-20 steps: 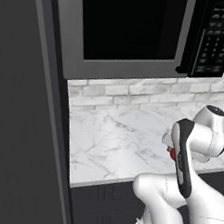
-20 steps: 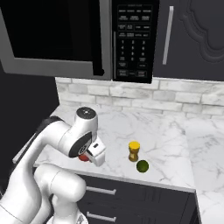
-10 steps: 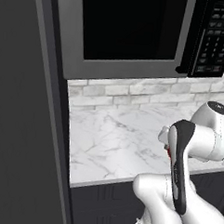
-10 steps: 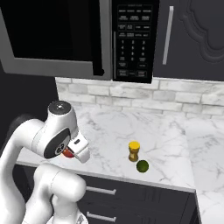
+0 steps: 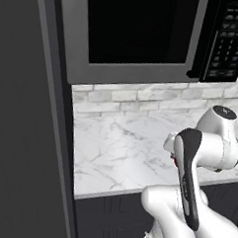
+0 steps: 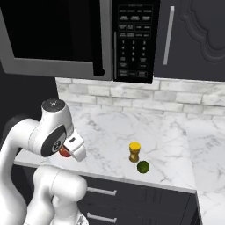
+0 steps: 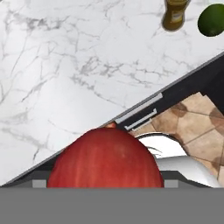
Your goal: Place the onion and lime inside the fridge drawer. Close the drawer after placing the vegetables.
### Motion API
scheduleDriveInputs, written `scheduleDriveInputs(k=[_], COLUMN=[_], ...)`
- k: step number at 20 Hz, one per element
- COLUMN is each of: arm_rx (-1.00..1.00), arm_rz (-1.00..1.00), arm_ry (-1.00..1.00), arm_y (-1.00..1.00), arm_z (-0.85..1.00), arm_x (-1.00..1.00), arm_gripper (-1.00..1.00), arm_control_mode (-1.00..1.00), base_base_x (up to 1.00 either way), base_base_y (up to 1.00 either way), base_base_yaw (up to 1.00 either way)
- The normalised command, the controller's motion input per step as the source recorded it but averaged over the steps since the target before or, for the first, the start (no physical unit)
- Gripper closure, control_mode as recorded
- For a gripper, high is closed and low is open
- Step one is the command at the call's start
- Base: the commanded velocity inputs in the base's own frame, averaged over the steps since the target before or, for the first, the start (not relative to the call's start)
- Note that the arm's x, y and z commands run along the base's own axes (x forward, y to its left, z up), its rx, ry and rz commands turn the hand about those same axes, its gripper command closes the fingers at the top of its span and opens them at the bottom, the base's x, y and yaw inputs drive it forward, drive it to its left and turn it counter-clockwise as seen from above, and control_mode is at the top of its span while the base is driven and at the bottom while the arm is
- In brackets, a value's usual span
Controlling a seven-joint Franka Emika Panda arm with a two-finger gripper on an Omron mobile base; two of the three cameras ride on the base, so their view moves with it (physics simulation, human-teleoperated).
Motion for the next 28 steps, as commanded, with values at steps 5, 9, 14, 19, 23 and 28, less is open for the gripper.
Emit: scheduleDriveInputs(k=[5, 9, 14, 19, 23, 28], arm_rx=[0.0, 0.0, 0.0, 0.0, 0.0, 0.0], arm_rz=[0.0, 0.0, 0.0, 0.0, 0.0, 0.0], arm_ry=[0.0, 0.0, 0.0, 0.0, 0.0, 0.0], arm_y=[0.0, 0.0, 0.0, 0.0, 0.0, 0.0], arm_z=[0.0, 0.0, 0.0, 0.0, 0.0, 0.0], arm_x=[0.0, 0.0, 0.0, 0.0, 0.0, 0.0], arm_gripper=[1.0, 1.0, 1.0, 1.0, 1.0, 1.0], arm_control_mode=[1.0, 1.0, 1.0, 1.0, 1.0, 1.0], base_base_x=[-0.78, -1.0, -1.0, -1.0, -1.0, -1.0], base_base_y=[-0.12, 0.0, 0.0, 0.0, 0.0, 0.02], base_base_yaw=[0.14, 0.19, 0.22, 0.2, 0.17, 0.18])
